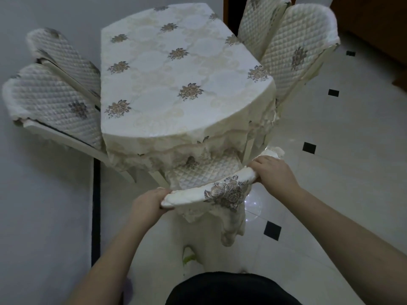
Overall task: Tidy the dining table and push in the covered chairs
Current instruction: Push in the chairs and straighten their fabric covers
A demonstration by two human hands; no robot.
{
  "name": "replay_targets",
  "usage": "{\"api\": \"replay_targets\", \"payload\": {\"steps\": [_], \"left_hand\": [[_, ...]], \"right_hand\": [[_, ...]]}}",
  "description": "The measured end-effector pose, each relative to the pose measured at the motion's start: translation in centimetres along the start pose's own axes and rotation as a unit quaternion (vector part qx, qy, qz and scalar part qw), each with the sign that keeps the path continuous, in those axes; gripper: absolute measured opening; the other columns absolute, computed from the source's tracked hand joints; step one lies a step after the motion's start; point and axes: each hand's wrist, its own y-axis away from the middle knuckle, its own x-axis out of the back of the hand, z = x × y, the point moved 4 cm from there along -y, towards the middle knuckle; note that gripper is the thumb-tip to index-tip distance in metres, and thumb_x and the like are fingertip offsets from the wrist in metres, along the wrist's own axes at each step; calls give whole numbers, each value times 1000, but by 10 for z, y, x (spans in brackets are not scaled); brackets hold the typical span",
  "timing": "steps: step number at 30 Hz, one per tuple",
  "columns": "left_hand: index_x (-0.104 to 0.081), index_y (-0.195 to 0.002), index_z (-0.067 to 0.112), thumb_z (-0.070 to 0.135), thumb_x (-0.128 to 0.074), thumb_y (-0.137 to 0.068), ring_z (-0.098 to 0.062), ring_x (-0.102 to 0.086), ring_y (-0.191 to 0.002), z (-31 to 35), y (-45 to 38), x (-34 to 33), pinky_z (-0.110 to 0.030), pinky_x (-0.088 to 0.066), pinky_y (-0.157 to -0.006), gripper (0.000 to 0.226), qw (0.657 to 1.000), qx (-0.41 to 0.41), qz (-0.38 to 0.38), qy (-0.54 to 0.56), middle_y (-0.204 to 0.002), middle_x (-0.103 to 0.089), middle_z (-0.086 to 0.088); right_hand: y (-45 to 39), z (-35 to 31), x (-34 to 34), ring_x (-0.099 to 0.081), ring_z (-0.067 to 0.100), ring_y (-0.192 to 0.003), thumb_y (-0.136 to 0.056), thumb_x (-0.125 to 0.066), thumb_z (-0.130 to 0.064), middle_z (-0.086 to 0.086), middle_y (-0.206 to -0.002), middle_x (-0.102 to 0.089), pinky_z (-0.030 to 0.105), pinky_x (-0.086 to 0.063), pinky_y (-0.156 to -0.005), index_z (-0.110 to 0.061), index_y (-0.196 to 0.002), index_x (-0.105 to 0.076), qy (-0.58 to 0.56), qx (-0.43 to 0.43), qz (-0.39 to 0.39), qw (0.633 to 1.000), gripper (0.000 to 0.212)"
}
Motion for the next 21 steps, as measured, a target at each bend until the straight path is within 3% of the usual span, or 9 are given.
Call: {"api": "replay_targets", "payload": {"steps": [5,14,21], "left_hand": [[-66,-103,31,44,-76,-72,-20,-64,-84,-3,-3,-3,-35,-51,-65,35,999,-1,-22,-26,-91,-68,7],[-62,-107,21,37,-76,-76,-25,-59,-85,1,0,-11,-37,-47,-65,37,999,24,-8,-34,-94,-66,-1],[-58,-110,24,36,-74,-79,-24,-57,-92,5,-2,-15,-33,-39,-63,36,998,42,-18,-35,-100,-64,0]], "right_hand": [[0,-4,7,-65,27,-84,-59,-85,-29,2,-88,-70,34,-47,-62,-20,-90,-69,-8,14,19,1000,36],[6,-1,1,-64,30,-94,-63,-83,-27,9,-96,-69,39,-48,-75,-14,-97,-67,-22,21,56,998,39],[4,2,-4,-59,31,-103,-74,-75,-29,10,-105,-66,42,-43,-84,-13,-105,-64,-17,-2,37,999,36]]}}
